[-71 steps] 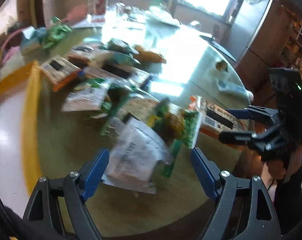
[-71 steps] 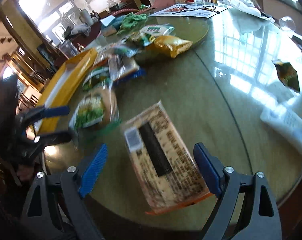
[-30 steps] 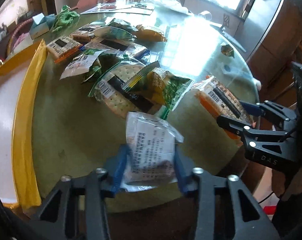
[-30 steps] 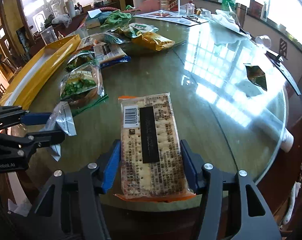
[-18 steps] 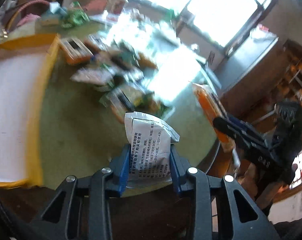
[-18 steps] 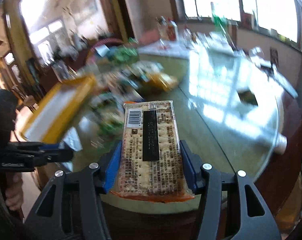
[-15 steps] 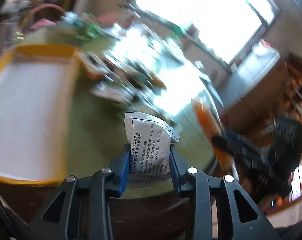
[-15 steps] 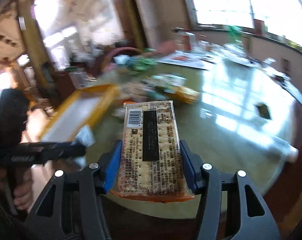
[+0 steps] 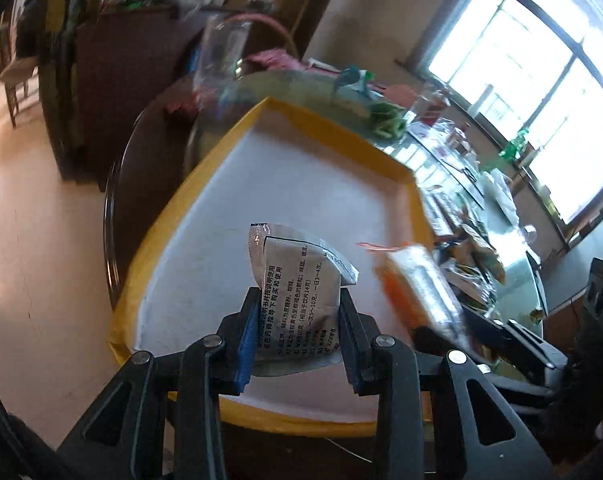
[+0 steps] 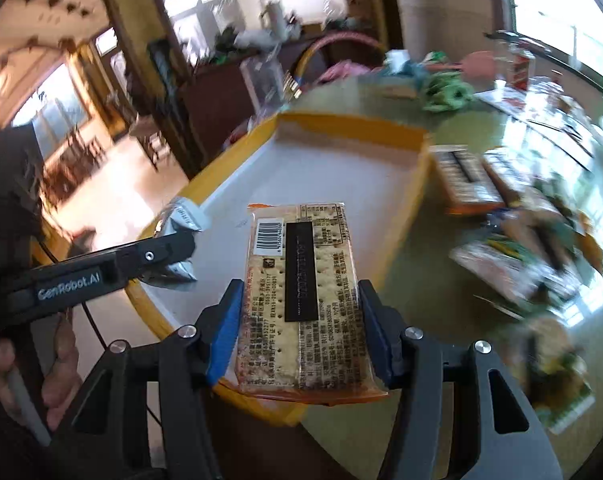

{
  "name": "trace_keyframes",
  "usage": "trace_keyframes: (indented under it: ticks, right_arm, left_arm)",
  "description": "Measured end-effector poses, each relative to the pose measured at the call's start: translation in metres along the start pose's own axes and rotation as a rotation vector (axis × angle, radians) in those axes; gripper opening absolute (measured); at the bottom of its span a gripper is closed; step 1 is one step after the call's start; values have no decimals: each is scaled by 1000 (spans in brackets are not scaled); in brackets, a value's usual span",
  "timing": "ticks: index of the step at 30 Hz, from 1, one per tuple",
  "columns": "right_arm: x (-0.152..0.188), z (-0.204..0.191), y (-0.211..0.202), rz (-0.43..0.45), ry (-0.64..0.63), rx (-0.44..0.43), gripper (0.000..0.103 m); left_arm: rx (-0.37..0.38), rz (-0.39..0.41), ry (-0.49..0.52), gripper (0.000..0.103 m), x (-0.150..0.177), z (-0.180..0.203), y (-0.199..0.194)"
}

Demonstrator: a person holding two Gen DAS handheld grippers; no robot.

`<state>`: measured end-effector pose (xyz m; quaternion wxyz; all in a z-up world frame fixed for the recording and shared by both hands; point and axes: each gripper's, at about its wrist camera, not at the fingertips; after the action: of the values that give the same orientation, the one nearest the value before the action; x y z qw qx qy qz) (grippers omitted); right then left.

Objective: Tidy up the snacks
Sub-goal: 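Carry both packs to the yellow tray and open both tools to release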

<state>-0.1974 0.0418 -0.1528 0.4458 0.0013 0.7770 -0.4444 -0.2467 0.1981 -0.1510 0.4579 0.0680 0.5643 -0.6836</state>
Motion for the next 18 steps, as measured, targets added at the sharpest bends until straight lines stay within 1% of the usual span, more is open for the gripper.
trace_keyframes:
  ticks: [3,5,7,8,9,10,11,13,14,15,16,18]
  right_arm:
    - [-4,-13,27,-47,-45,29,57]
    - [-4,-17,41,-72,-66,62,57]
    - [-1,-18,47,-93,-72,72,58]
    - [2,-17,52,-114,-72,70,58]
    - [2,-19,52,-117,-79,71,58]
    - [4,-21,52,-109,-98,74,58]
    - [5,-21,50,-108,-108,76,61]
    - [5,-21,47,-100,-109,64,71]
    - [5,-21,43,-86,-102,46,77]
    - [4,-21,40,-60,-91,34,82]
    - [4,-20,35,-39,-81,27,82]
    - [3,-16,20,-1,-61,-4,82]
  left_arm:
    - [-11,-16,-18,36,-3,-10,11]
    - [-35,-37,-10,38,-5,-11,15]
    - [-62,-60,19,44,-1,-18,19]
    - [-61,-51,26,46,0,-17,18]
    - [-53,-50,33,52,0,-18,18]
    - [-35,-51,49,58,1,-17,18]
    - [-16,-52,58,61,1,-15,16]
    - [13,-25,38,74,-1,-19,11]
    - [16,2,18,78,-2,-22,5]
    - [3,17,5,79,-2,-23,2]
    - [-24,34,-4,79,-3,-25,-3]
    - [-31,75,-14,79,-3,-22,-14]
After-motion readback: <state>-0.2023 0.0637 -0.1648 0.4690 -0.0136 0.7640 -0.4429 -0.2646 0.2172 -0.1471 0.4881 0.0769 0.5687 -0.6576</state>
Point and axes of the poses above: each gripper's, at about its wrist camera, not at the fingertips, and y roughly the way its jaws point, z to its right, x to its underside, and after that the axes turned 3 degrees about z, right-handed
